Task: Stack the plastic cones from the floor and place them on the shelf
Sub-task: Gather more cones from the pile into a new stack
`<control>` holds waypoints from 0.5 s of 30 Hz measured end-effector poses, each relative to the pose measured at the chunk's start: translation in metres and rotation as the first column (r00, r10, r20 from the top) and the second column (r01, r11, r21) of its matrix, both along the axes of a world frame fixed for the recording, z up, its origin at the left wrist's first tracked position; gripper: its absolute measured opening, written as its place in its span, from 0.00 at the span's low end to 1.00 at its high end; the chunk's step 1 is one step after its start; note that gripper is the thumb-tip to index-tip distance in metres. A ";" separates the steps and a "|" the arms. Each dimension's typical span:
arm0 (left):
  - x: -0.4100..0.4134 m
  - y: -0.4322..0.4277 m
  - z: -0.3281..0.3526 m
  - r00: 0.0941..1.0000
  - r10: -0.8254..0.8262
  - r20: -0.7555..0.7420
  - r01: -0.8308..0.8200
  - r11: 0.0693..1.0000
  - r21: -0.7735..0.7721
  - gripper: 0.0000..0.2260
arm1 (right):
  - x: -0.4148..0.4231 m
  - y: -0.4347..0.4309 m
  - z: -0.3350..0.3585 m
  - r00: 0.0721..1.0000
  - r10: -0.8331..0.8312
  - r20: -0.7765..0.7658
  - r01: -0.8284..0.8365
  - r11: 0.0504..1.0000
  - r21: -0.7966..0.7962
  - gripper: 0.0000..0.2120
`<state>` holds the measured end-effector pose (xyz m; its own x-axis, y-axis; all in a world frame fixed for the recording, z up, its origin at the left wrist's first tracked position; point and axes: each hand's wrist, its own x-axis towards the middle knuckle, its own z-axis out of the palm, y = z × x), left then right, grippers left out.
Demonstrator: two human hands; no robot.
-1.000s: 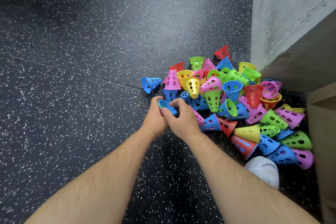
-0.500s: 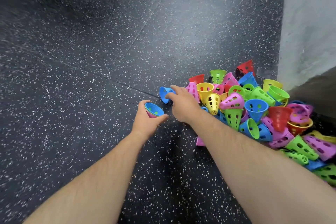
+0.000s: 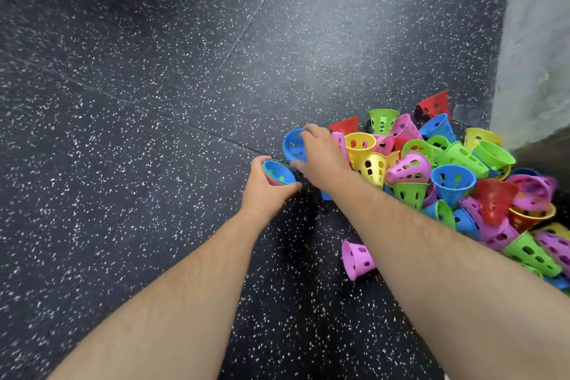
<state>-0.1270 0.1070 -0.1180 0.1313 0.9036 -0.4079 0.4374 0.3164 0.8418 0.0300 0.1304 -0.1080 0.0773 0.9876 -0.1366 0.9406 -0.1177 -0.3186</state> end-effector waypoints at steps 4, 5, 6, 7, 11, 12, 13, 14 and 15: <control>0.003 0.001 0.004 1.000 0.003 -0.008 -0.003 1.000 -0.009 0.34 | -0.003 -0.007 0.012 0.892 -0.276 -0.358 0.337 0.934 0.119 0.33; 0.004 0.000 0.006 1.000 0.004 -0.008 -0.004 1.000 -0.007 0.35 | -0.004 -0.010 0.016 0.848 -0.307 -0.433 0.402 0.903 0.148 0.30; 0.005 0.000 0.006 1.000 0.003 -0.010 -0.003 1.000 -0.001 0.36 | -0.004 -0.013 0.021 0.814 -0.323 -0.482 0.445 0.881 0.160 0.29; 0.006 0.000 0.007 1.000 0.004 -0.007 -0.004 1.000 0.003 0.37 | -0.004 -0.016 0.026 0.797 -0.330 -0.506 0.463 0.872 0.159 0.29; 0.009 -0.002 0.009 0.999 0.011 0.032 -0.011 1.000 0.006 0.36 | 0.001 -0.028 0.035 0.821 -0.299 -0.486 0.386 0.918 0.087 0.33; 0.010 -0.002 0.009 0.999 0.010 0.051 -0.010 1.000 0.002 0.36 | 0.001 -0.031 0.034 0.835 -0.283 -0.471 0.359 0.930 0.078 0.34; 0.013 -0.002 0.009 0.997 0.009 0.080 -0.009 1.000 0.002 0.35 | 0.000 -0.034 0.032 0.850 -0.265 -0.456 0.333 0.940 0.074 0.34; 0.016 -0.001 0.011 0.995 0.003 0.102 -0.004 1.000 0.009 0.33 | -0.001 -0.037 0.030 0.860 -0.247 -0.447 0.305 0.950 0.061 0.34; 0.020 0.000 0.013 0.993 -0.003 0.117 0.001 1.000 0.021 0.31 | -0.003 -0.040 0.028 0.868 -0.226 -0.443 0.270 0.962 0.039 0.34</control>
<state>-0.1069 0.1067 -0.1052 0.1790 0.9115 -0.3702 0.3358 0.2971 0.8938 0.0272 0.0902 -0.0796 0.2769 0.9536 -0.1178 0.6512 -0.2764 -0.7068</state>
